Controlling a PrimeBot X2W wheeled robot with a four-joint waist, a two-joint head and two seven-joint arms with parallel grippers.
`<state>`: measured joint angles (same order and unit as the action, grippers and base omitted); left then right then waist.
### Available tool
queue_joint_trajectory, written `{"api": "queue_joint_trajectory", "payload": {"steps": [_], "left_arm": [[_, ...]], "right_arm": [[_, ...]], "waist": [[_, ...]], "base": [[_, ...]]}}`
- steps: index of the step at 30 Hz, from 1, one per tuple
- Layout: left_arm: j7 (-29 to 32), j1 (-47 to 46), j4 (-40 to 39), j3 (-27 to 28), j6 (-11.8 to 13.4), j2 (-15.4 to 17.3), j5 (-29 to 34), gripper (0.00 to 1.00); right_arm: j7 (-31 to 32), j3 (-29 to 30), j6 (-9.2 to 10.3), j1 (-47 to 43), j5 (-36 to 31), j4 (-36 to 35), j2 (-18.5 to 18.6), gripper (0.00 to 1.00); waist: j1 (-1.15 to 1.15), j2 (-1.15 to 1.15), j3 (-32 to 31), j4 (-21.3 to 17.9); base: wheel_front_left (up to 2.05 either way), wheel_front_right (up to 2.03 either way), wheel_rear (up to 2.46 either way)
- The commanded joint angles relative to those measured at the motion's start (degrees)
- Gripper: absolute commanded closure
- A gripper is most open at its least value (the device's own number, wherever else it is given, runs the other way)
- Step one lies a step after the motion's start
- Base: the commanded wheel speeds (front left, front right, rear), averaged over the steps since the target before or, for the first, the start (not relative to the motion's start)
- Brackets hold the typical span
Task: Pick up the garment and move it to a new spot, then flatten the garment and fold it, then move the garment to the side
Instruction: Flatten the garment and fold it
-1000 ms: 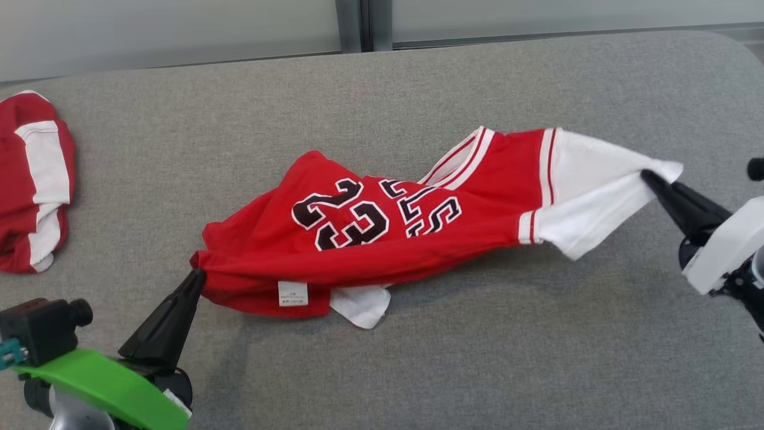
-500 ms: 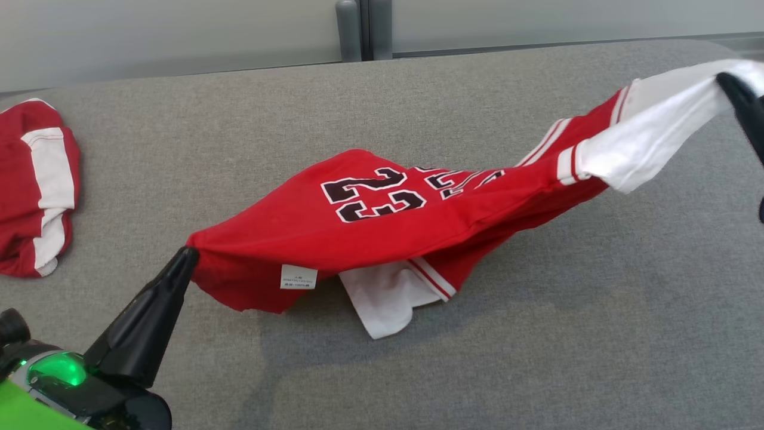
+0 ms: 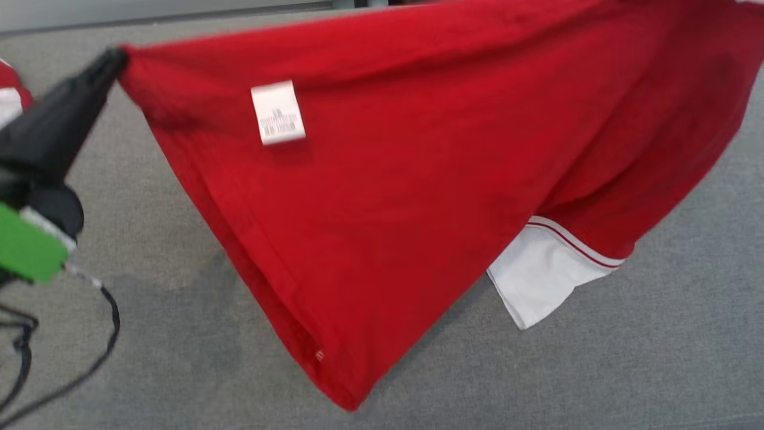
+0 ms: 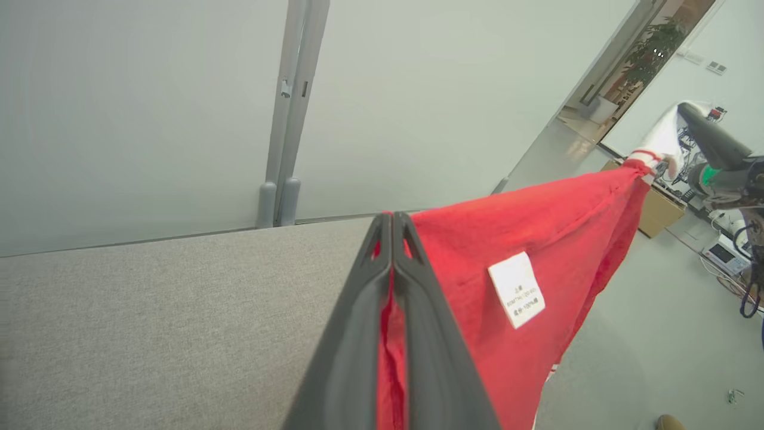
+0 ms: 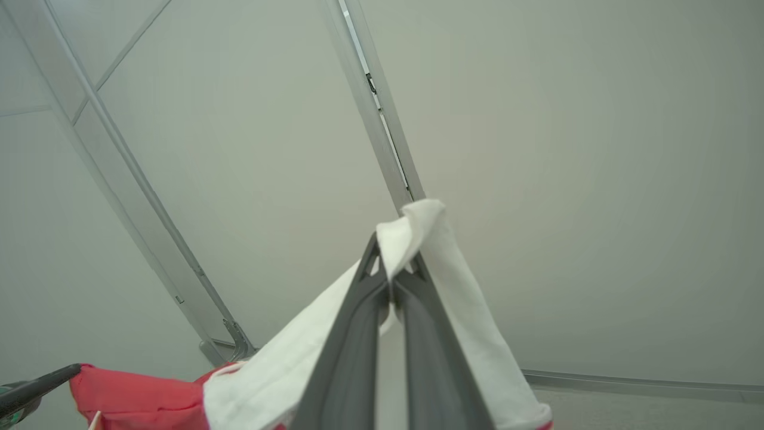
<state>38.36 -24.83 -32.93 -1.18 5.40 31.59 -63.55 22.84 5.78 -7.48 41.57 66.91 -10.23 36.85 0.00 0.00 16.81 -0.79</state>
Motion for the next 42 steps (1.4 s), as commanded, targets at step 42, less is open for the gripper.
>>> {"api": "queue_joint_trajectory", "payload": {"steps": [42], "left_arm": [[-22.0,14.5,29.8,-10.5,-4.5,-7.1,7.7,1.0]], "right_arm": [[-24.0,-20.4,-0.02,-29.4,1.0,9.5,-5.7,1.0]], "waist": [[0.0,0.0,4.6,-2.3]], "base": [[0.0,0.0,0.0]]}}
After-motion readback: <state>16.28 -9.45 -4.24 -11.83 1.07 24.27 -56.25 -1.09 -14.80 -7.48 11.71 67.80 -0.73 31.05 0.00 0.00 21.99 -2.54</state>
